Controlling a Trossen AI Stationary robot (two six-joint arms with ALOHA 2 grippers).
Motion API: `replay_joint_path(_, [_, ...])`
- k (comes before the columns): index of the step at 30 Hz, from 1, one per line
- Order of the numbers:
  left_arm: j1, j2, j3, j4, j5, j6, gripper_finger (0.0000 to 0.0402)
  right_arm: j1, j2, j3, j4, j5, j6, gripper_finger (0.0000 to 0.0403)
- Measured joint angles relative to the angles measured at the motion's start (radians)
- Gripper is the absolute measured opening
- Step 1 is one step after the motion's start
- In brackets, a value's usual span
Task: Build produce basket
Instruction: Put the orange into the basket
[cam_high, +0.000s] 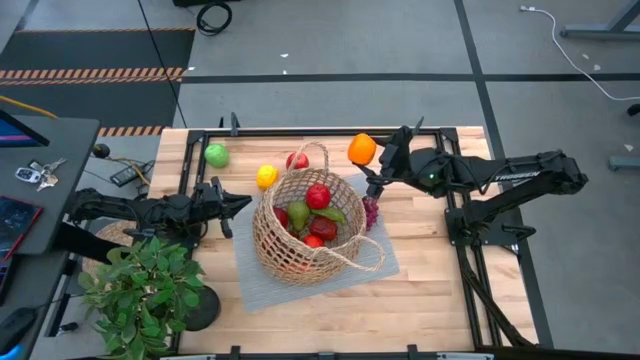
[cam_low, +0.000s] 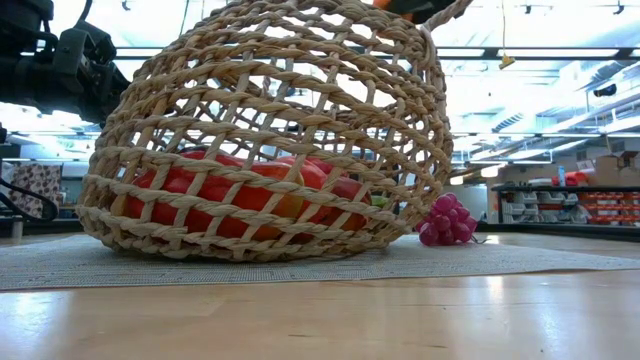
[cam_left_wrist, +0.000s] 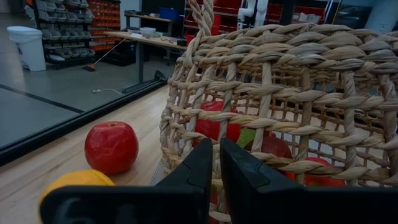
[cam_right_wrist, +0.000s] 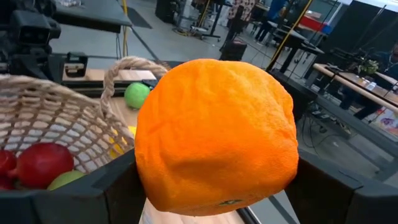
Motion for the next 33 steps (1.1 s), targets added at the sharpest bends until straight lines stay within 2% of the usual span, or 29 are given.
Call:
replay_joint_path(13, [0.000,0.000,0.000,0.000,0.000,0.000,0.0040,0.000,0.002,0.000,0.022,-0.040,0.008,0.0323])
replay_joint_path(19, [0.000,0.000,0.000,0.000,0.000,0.000,0.0036,0.000,0.002,0.000,0.016,-0.110,0.047,0.0323])
replay_joint_path(33, [0.000,0.000,0.000,0.000,0.000,0.000,0.0040,-0.003,0.002,0.000,-0.002,-0.171,0.090,0.0323])
